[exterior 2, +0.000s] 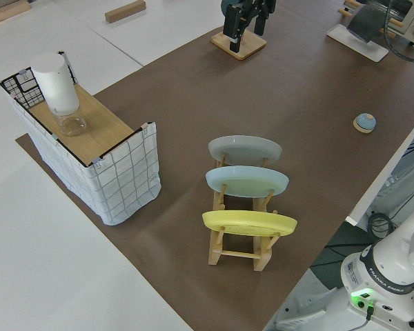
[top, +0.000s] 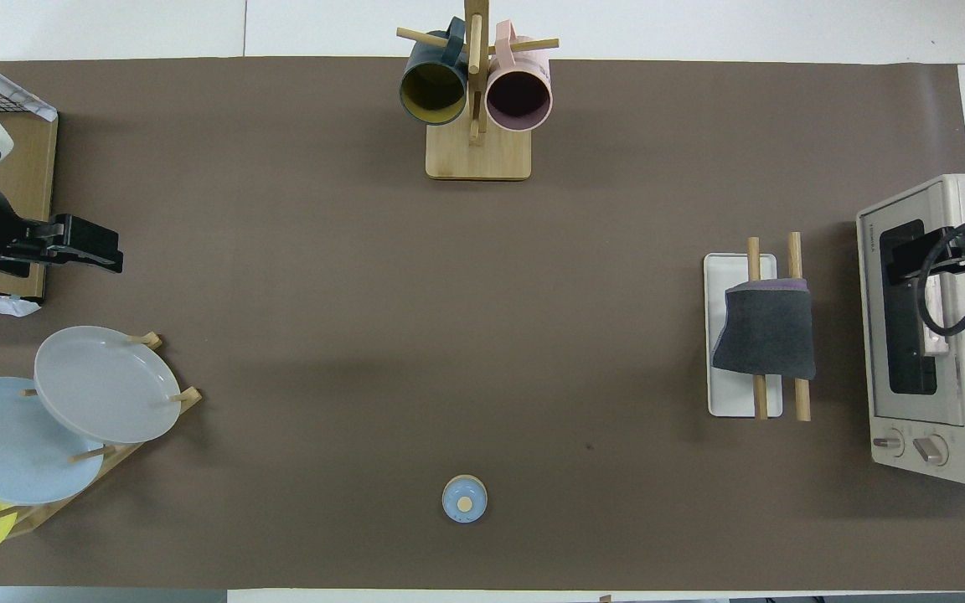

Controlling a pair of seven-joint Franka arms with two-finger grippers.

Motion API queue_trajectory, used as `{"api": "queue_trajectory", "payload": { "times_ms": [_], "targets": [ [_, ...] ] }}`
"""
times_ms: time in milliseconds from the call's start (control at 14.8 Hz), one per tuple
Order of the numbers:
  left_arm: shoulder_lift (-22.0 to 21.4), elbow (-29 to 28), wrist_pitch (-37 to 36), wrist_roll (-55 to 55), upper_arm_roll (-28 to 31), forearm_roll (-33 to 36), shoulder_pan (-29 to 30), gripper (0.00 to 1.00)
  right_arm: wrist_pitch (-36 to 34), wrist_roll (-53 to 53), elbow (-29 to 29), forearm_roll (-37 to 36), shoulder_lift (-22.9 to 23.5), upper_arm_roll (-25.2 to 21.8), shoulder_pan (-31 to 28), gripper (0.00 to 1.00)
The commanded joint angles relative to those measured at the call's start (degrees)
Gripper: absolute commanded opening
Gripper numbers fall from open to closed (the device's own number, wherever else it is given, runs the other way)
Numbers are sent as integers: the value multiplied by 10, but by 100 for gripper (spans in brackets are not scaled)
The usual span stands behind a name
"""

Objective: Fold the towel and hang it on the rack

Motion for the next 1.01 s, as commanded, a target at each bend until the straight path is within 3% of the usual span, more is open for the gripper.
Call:
{"api": "queue_trajectory", "payload": {
  "times_ms": [0,270,945],
  "targets": [
    [-8,-7,-3,5,0,-4,3,100,0,13,11,-2,3,8,-5,100],
    [-9,-7,-3,5,0,-4,3,100,-3,14,9,-1,-12,33,-3,100],
    [-9,-7,-2,5,0,-4,3,100,2,13,4,-1,-22,33,-5,100]
  ]
}}
